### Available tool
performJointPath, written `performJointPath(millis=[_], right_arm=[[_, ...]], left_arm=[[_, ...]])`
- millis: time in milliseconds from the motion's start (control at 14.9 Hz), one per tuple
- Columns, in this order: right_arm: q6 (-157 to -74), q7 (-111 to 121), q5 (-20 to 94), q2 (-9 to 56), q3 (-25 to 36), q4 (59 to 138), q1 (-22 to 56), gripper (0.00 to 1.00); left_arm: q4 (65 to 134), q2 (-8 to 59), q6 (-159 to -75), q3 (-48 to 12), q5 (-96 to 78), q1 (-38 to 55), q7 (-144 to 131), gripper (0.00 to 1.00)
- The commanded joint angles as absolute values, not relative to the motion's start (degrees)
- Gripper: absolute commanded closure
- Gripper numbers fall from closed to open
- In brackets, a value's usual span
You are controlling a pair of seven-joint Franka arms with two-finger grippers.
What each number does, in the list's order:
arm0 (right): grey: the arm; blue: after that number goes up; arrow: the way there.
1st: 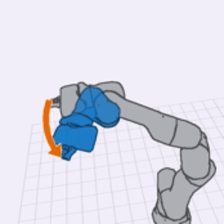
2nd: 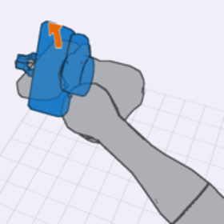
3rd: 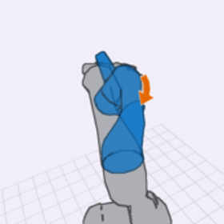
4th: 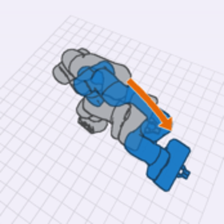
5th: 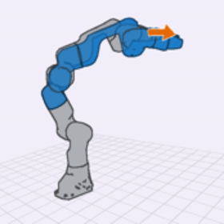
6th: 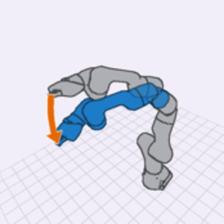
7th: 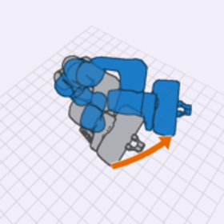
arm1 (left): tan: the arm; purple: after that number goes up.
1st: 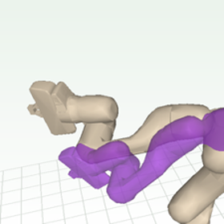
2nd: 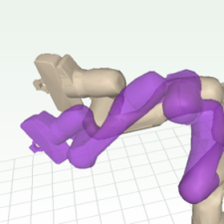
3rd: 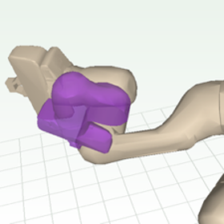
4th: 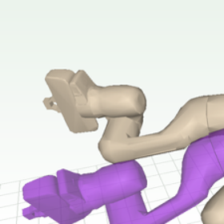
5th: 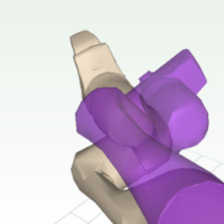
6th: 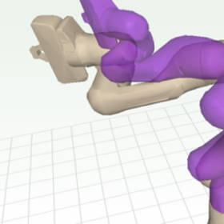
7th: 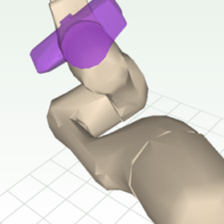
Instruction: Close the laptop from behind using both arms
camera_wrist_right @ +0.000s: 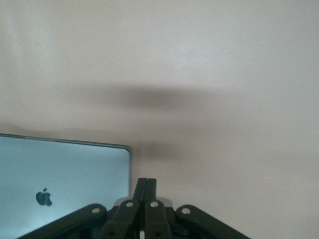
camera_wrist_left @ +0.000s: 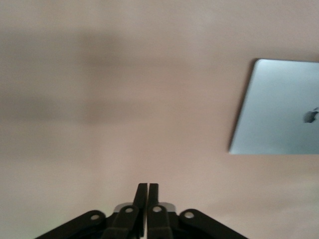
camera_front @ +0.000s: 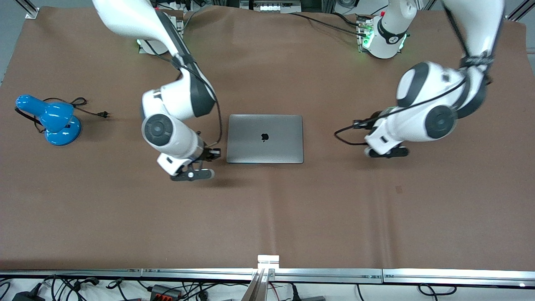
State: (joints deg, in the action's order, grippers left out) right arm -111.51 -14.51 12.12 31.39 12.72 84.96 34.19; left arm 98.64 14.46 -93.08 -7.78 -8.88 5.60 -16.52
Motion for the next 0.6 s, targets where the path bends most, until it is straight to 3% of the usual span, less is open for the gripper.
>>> performJointPath(millis=[0, 67, 134, 201, 336, 403, 470, 537], right_arm=[[-101.38, -13.27, 10.81, 28.92, 16.51, 80.09, 34.02, 1.00], [-97.34, -12.05, 11.16, 28.92, 18.26, 77.72, 33.93, 1.00], [-94.68, -10.74, 11.34, 28.74, 19.59, 75.78, 33.66, 1.00], [-93.27, -10.03, 11.34, 28.39, 20.82, 74.20, 33.49, 1.00], [-92.90, -9.58, 10.90, 28.04, 23.11, 72.25, 33.49, 0.91], [-92.55, -8.97, 10.81, 28.04, 23.81, 71.90, 33.57, 0.79], [-92.11, -8.44, 10.81, 27.69, 24.43, 71.89, 33.57, 0.24], [-91.94, -8.61, 10.98, 26.99, 25.04, 71.81, 33.49, 0.00]], left_arm=[[92.12, 11.35, -84.48, -1.43, -6.50, 4.49, -8.67, 0.74], [91.76, 9.95, -84.38, 0.77, -6.50, 3.35, -3.48, 0.54], [91.76, 8.28, -84.29, 2.62, -6.42, 2.56, 0.40, 0.01], [91.67, 6.26, -84.90, 3.59, -5.37, 1.77, 2.44, 0.00], [91.49, 4.84, -87.09, 2.21, 4.17, 1.67, 1.94, 0.00], [92.63, 3.88, -86.32, 1.59, 4.65, 1.67, 0.98, 0.00], [95.68, 2.74, -85.79, 1.32, 4.48, 1.50, -0.43, 0.00], [98.41, 2.12, -86.56, 1.14, 3.87, 1.58, -1.31, 0.00]])
